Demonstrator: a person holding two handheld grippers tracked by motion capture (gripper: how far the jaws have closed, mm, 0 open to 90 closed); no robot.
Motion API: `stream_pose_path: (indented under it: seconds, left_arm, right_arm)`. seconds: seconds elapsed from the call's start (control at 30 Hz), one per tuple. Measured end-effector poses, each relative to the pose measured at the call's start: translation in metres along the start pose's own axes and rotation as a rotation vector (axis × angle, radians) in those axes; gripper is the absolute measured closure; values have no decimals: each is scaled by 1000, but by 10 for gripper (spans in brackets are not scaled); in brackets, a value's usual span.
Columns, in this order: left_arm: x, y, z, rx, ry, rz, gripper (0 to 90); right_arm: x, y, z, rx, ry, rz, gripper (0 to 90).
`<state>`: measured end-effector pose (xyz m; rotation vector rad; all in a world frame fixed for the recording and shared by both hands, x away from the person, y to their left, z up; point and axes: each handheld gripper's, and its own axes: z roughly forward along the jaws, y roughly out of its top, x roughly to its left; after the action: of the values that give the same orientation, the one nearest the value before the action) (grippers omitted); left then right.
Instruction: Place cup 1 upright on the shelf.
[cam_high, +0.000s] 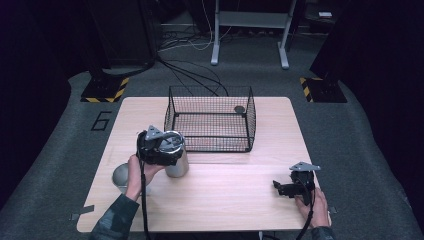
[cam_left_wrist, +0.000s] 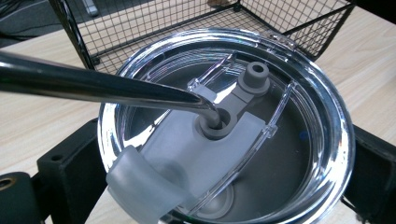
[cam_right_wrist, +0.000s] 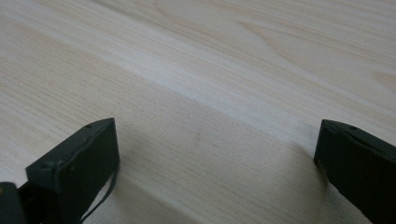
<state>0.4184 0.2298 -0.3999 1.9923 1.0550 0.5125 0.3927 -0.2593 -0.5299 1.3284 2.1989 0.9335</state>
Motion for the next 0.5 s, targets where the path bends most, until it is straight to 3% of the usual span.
stream_pose_path:
  seconds: [0.5]
  left_arm:
    - [-10, 24, -23, -32, -55, 48, 40]
  right_arm:
    - [-2, 0, 0, 7, 21, -13, 0]
